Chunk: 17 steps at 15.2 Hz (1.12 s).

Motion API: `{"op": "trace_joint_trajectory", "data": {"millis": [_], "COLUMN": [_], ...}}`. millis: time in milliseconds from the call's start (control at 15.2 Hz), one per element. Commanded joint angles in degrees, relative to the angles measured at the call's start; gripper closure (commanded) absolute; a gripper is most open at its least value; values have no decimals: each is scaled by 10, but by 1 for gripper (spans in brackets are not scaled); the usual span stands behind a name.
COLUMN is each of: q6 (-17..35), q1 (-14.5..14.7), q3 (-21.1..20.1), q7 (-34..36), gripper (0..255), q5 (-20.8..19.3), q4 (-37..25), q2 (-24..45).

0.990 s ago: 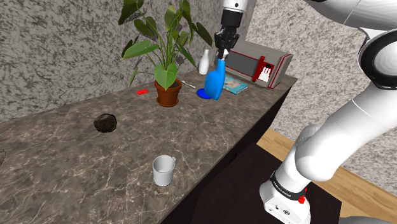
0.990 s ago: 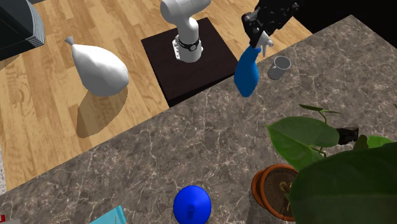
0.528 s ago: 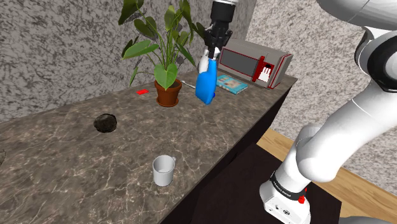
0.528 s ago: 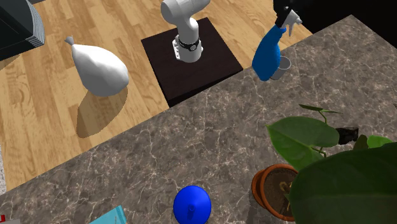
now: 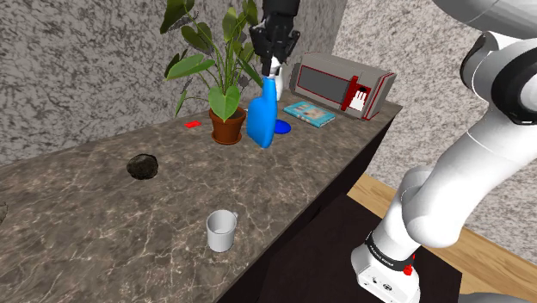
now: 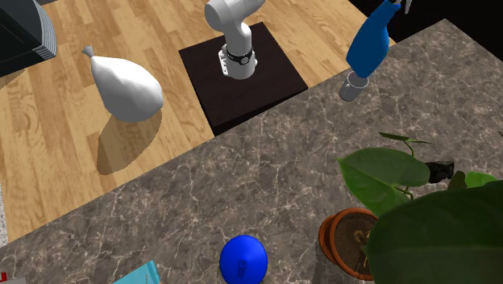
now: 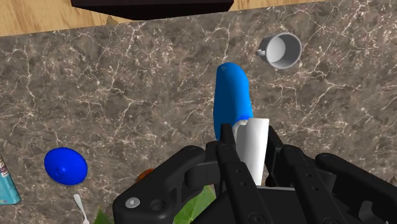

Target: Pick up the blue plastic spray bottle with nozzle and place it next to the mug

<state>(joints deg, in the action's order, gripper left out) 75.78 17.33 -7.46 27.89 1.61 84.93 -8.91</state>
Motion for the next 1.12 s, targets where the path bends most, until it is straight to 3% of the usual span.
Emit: {"op": "trace_joint_trajectory", "data": {"millis": [0,198,1056], "q6": [-9,-26,88], "q1": [10,28,27], "q3": [-16,-40,-36], "q7": [28,70,61], "gripper": [255,255,255], "q5": [1,-1,8], "q4": [-20,-67,103], "q2": [10,40,-16]}}
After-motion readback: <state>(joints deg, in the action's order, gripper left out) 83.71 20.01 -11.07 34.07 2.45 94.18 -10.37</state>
